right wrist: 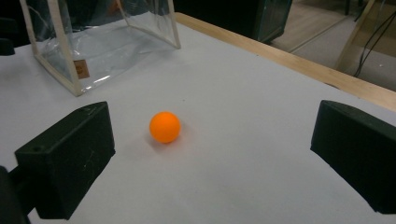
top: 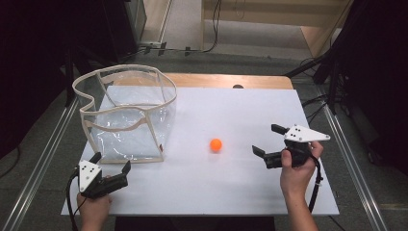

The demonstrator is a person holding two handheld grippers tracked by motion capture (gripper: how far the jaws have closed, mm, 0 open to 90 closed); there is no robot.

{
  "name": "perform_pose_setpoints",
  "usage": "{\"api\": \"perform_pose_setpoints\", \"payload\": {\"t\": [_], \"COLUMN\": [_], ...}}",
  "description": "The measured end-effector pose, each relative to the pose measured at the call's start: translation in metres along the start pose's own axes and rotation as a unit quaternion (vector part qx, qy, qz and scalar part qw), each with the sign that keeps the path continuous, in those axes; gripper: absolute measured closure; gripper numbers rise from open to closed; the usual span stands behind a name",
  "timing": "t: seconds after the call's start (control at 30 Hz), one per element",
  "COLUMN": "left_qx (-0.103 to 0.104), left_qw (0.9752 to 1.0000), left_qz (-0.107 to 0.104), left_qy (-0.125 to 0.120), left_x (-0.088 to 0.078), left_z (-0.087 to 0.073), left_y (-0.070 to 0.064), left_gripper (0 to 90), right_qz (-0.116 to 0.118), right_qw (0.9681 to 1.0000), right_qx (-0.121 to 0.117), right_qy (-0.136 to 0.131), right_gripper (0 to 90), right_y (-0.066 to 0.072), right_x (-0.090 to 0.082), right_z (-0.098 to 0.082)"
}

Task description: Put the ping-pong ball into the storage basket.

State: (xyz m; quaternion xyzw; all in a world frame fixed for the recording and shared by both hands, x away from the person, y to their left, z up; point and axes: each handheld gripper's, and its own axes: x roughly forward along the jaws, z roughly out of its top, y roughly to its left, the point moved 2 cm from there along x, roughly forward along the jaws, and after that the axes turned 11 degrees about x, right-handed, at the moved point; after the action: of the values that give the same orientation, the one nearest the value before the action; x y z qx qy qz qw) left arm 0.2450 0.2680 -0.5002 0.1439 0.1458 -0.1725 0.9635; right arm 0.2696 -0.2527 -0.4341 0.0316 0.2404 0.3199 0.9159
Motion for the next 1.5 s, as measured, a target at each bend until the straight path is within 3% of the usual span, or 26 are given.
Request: {"api": "perform_pose_setpoints", "payload": {"t": [0.33,1.1,1.5], "left_qx": [0.0,-0.002,-0.003], "left_qw": [1.0,1.0,1.0], "left_qz": [-0.002,-0.003,-0.004], "left_qy": [-0.001,-0.002,-0.002], "left_x": [0.0,0.0,0.0], "left_z": [0.0,0.0,0.0], "left_y": [0.0,0.0,0.001], "left_gripper": [0.0,0.0,0.0], "right_qz": [0.01,0.049,0.054], "right_qw": [0.9998,0.9968,0.9949], "right_qx": [0.007,-0.019,-0.027], "right_qy": [0.017,0.061,0.081], "right_gripper": [0.0,0.0,0.0], "right_y": [0.002,0.011,0.016], "right_x": [0.013,0.04,0.053], "right_z": [0.006,0.022,0.027]}}
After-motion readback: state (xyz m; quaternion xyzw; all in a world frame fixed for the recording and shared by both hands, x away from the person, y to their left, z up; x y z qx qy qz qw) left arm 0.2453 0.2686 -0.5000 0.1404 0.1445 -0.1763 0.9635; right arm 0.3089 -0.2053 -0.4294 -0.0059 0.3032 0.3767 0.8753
